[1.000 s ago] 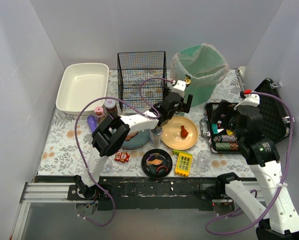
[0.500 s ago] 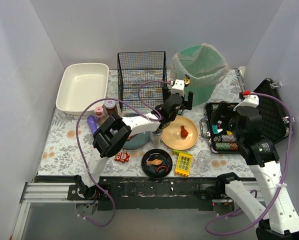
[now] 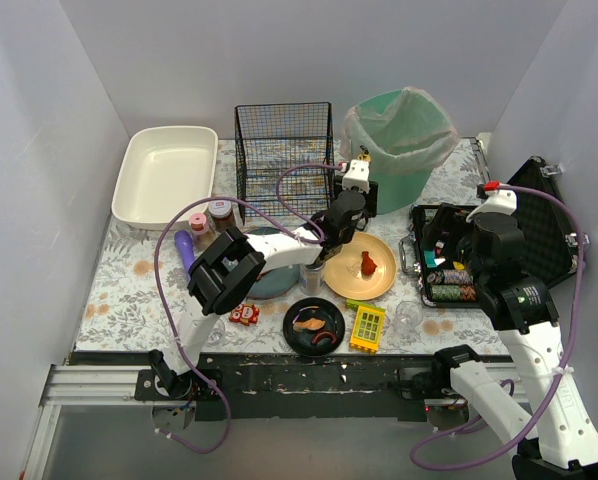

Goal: Clear the kitchen counter

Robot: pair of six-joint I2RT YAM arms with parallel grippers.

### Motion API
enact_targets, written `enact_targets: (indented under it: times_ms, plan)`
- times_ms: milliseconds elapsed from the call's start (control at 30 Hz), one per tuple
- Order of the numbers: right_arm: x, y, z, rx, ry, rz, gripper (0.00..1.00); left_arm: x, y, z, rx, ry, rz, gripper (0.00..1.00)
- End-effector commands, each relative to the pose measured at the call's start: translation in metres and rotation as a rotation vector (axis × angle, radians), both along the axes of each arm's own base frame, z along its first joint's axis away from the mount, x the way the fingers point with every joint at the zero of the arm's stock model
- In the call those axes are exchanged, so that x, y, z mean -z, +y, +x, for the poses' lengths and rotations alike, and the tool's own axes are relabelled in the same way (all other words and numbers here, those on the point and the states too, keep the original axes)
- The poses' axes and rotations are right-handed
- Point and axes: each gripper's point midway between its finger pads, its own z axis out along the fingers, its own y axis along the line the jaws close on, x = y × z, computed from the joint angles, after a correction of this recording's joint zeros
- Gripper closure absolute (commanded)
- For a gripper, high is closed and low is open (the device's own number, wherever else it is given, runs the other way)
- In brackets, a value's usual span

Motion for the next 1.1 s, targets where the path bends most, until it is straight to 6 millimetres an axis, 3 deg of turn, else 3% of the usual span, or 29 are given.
enact_targets:
  times_ms: [0,33,600,900,1067]
  plan:
    - [-0.011,-0.001,-0.001,-0.005,-0.038,0.002,0.09,0.003,0.004,0.001,-0.024,0.007,0.012,0.92]
    - [-0.011,0.0,-0.001,-0.007,-0.039,0.003,0.09,-0.002,0.004,0.002,-0.026,0.0,0.008,1.0]
    - [-0.013,0.002,-0.003,-0.014,-0.044,0.026,0.09,-0.121,-0.01,-0.003,0.088,-0.12,-0.007,1.0]
    - [-0.005,0.006,-0.003,-0.025,-0.032,0.039,0.09,-0.185,0.007,-0.022,0.126,-0.174,-0.042,1.0]
    - [-0.005,0.007,-0.002,-0.026,-0.031,0.045,0.09,-0.224,0.036,-0.022,0.112,-0.195,-0.071,1.0]
